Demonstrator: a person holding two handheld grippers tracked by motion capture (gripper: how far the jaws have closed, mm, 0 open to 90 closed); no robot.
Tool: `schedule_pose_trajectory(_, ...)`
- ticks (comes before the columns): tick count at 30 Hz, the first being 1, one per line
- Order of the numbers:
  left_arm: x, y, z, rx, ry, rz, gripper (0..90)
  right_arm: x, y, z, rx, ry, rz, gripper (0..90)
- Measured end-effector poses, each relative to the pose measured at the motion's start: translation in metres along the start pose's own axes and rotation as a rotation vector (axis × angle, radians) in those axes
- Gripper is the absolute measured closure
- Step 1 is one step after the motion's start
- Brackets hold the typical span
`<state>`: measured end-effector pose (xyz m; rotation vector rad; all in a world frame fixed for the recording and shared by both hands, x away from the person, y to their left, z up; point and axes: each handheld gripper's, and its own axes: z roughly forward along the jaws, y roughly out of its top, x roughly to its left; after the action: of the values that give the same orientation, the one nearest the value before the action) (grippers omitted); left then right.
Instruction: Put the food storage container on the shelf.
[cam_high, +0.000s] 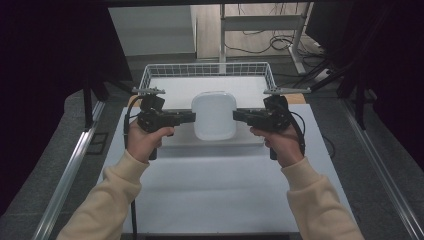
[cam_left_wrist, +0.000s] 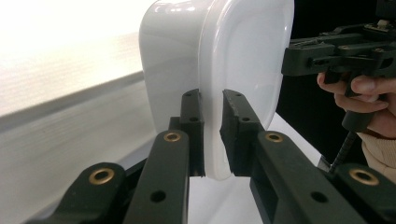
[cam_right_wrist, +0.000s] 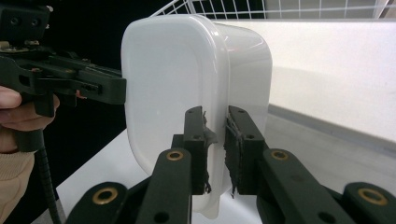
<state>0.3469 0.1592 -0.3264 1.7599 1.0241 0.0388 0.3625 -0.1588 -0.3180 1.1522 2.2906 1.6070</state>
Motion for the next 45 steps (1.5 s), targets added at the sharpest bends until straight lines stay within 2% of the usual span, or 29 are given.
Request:
schedule_pose_trajectory(11,0.007,0.024,-0.005,-0.009,0.008,0.023,80.0,-0.002,0.024,0.006,-0.012,-0.002,-0.019,79.0)
schedule_pose_trajectory(23,0.024,0.048,-0.006,-0.001,-0.017,-0.009,80.1,-0.008,0.051,0.016,0.001,0.002,-0.007,79.0)
schedule_pose_trajectory(37,0.043,0.072,-0.001,0.015,-0.011,-0.037,80.1,-0.024,0.076,0.034,0.028,0.017,0.043,79.1)
schedule_pose_trajectory(45,0.057,0.079,0.011,0.039,-0.015,-0.07,79.9,-0.037,0.08,0.045,0.054,0.004,0.087,78.7)
